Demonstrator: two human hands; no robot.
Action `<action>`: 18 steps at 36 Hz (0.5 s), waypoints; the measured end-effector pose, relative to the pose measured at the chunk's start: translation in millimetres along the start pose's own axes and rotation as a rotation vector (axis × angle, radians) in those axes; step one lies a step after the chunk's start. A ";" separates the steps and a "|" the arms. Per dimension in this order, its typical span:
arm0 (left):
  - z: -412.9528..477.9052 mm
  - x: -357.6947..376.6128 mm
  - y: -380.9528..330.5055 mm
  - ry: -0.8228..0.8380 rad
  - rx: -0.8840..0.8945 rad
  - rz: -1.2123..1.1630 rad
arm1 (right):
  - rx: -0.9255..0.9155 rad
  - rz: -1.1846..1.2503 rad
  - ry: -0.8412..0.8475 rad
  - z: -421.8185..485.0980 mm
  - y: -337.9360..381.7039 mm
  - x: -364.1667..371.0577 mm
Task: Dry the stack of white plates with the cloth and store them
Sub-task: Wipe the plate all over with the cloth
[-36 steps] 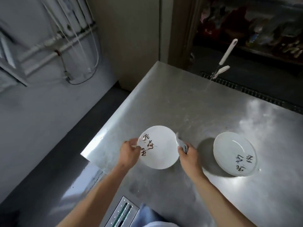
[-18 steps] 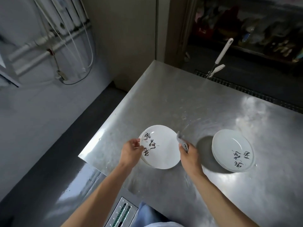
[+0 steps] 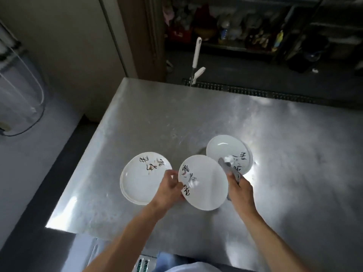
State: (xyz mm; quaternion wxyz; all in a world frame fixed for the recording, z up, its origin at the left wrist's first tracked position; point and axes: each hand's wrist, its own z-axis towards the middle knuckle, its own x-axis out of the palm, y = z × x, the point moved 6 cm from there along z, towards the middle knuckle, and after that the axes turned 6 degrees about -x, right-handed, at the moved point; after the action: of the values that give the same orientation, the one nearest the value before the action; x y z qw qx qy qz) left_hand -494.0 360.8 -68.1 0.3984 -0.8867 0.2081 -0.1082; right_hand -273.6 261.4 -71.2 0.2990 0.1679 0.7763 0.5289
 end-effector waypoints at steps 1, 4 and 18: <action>0.3 9.6 3.4 0.014 -0.008 0.016 | -0.006 0.004 -0.015 -5.1 -4.1 -9.3; 0.3 35.7 19.5 0.069 -0.059 0.037 | -0.041 -0.035 -0.058 -19.8 -16.3 -30.4; 1.5 76.1 72.6 0.186 -0.184 0.080 | -0.321 -0.653 0.318 -46.9 -82.6 36.8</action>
State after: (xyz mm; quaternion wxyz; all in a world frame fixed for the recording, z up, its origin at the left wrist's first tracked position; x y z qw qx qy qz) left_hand -446.3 283.9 -121.7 0.2982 -0.8967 0.2885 -0.1543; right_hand -327.3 217.1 -145.6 0.3500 -0.2208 0.7329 0.5401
